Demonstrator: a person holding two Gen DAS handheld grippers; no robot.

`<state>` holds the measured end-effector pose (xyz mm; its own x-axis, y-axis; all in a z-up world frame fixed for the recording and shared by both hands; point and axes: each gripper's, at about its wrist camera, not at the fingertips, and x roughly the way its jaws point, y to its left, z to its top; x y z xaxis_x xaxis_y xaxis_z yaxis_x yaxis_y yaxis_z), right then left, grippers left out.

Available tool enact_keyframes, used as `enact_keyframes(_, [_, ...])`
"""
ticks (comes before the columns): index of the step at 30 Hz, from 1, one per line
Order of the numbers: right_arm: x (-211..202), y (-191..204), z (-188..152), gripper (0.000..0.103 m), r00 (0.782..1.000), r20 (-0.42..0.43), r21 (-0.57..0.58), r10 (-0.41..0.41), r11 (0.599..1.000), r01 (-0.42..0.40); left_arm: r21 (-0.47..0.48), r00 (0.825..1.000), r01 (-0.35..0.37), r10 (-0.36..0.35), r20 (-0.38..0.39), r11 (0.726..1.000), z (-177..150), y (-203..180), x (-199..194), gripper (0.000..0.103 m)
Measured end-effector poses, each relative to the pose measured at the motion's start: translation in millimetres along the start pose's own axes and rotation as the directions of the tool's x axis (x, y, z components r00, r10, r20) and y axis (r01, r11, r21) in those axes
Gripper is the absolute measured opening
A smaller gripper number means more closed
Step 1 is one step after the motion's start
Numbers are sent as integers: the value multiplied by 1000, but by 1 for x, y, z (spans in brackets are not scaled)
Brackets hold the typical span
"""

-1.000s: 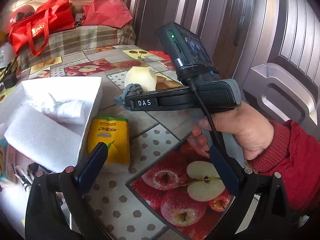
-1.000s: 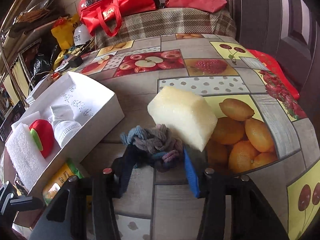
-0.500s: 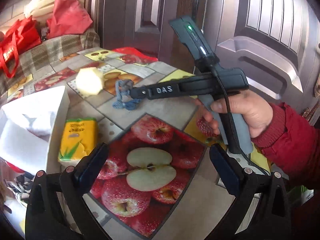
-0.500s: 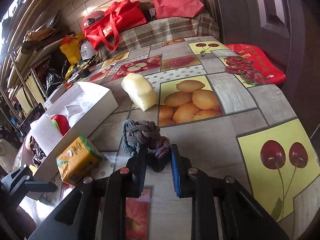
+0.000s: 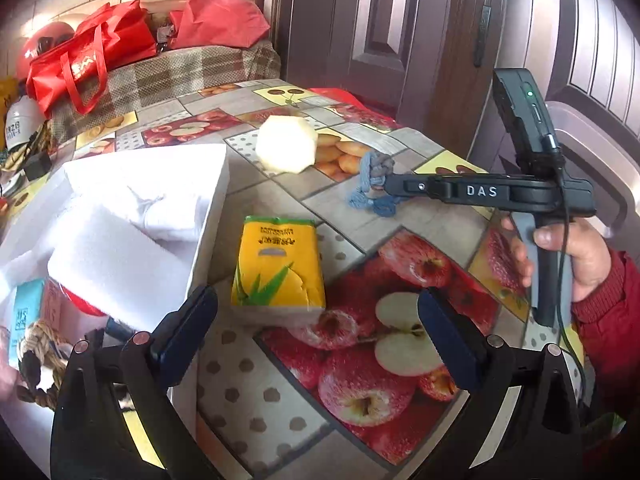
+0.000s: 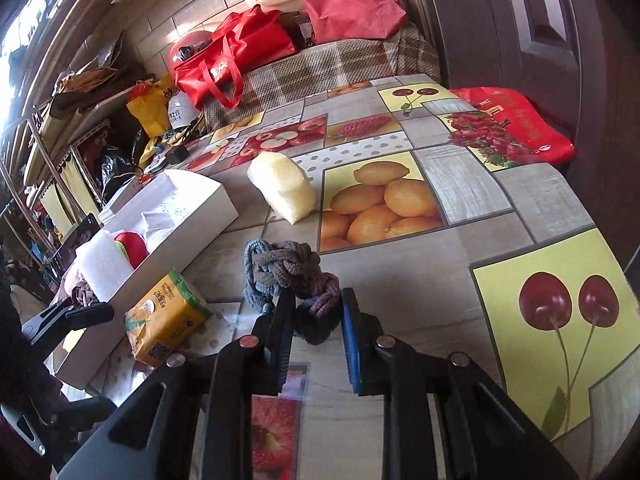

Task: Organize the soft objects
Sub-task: 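Grasp the yellow tissue pack with left gripper while right grasps the blue rope knot toy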

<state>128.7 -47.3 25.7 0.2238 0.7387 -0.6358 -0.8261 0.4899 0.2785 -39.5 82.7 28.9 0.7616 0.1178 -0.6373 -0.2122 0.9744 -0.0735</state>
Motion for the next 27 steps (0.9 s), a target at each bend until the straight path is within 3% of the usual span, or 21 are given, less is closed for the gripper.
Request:
enact_keyframes(8, [1,-2,-2,22,1000,3,14,10,1000,-10,-3,997,-47,47,-69,999,19,-16,40,101])
enact_keyframes(12, [0,-3,-2,22,1000,8,24,26,999,-26,24,996,63,-62,-60,998,17,-34,33,101])
enact_keyframes(14, [0,-3,-2,22,999,10,22,32,999,-32,74,999,-6,9,-30,997,17,-45,31,101])
enact_keyframes(16, [-1,-2,-3,22,999,12,18,35,999,-36,66,997,-71,71,-8,995,21,-44,32,101])
enact_keyframes(21, [-2,-1,-2,22,999,18,11,38,999,-38,-12,992,-102,101,-76,995,23,-28,47,101])
enact_keyframes(22, [-2,0,-2,22,999,20,7,41,999,-41,-19,990,-103,101,-97,995,23,-25,51,97])
enact_keyframes(24, [-3,1,-2,22,999,27,-3,42,999,-42,-16,986,-111,108,-125,994,23,-25,57,76])
enact_keyframes(25, [-4,2,-2,22,999,32,-8,42,999,-42,-9,982,-118,116,-149,993,21,-26,61,57])
enact_keyframes(26, [-6,3,-2,22,998,39,-13,41,999,-40,-5,981,-113,111,-162,994,20,-26,64,51])
enact_keyframes(27, [-7,3,-2,22,998,49,-17,38,999,-38,-2,982,-114,112,-155,993,20,-27,62,50])
